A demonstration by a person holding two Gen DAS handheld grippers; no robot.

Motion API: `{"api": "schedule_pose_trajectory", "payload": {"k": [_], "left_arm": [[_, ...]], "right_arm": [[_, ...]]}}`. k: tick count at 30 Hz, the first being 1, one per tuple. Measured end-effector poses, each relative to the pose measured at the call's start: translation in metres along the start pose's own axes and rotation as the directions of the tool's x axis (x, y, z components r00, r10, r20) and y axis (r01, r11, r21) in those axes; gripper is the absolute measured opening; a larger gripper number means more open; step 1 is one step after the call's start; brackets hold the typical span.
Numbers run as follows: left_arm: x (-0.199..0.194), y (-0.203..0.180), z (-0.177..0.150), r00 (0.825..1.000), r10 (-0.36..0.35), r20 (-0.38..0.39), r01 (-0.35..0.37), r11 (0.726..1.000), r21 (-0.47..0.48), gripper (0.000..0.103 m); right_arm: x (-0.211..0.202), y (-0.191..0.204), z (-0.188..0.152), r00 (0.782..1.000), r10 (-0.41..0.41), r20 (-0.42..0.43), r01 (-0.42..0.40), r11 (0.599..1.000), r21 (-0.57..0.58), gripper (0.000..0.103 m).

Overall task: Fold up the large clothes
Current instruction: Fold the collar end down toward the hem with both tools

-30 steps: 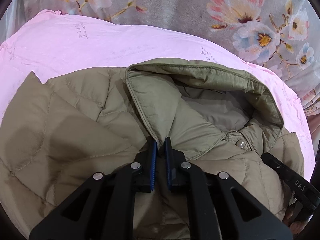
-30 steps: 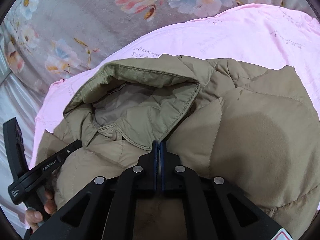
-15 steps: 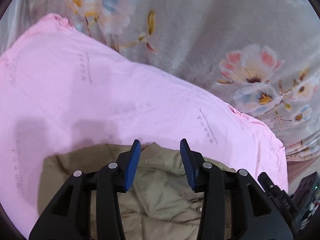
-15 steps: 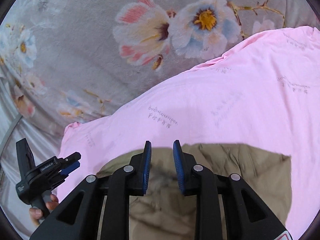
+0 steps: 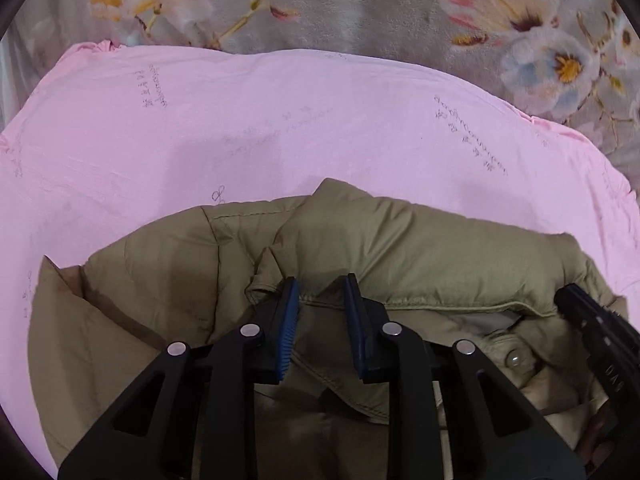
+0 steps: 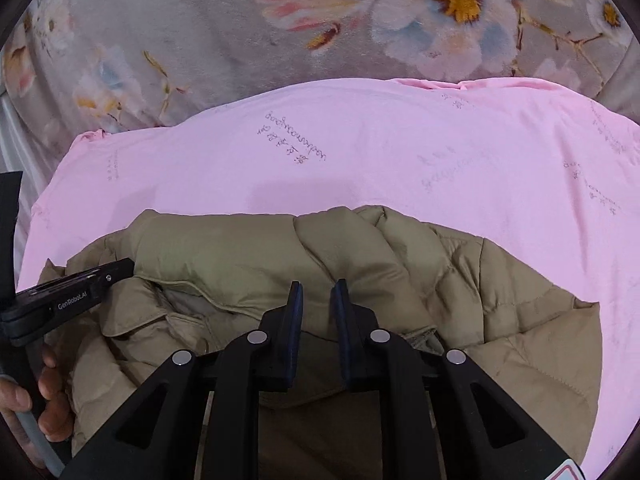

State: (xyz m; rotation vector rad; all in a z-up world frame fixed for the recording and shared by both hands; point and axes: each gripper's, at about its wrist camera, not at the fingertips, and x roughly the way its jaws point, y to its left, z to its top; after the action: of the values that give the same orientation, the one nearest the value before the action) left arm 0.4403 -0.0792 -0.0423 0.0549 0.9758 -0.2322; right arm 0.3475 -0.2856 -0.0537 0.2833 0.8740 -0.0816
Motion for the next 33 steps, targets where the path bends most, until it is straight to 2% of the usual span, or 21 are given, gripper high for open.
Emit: {"api": "schedule_pose_trajectory", "payload": {"k": [6,9,33], "left_arm": [[0.003,-0.011,-0.012,0.995,0.074,0.07,-0.078,0.995,0.06,0.023],[0.005,-0.013,-0.013,0.993,0.087,0.084,-0.092,0.993,0.069,0.022],[0.01,-0.024,-0.013,0.986,0.141,0.091,-0.151,0.982,0.115,0.022]], "right_arm": [[0.01,-0.003,-0.004,1.0,-0.007,-0.001,0.007,1.0,0.016,0.011],[0.014,0.0,-0.004,1.0,-0.026,-0.004,0.026,1.0,0.002,0.011],[0.02,0.004,0.001,0.999,-0.038,-0.023,0.037,0.999,-0.015,0.012]]}}
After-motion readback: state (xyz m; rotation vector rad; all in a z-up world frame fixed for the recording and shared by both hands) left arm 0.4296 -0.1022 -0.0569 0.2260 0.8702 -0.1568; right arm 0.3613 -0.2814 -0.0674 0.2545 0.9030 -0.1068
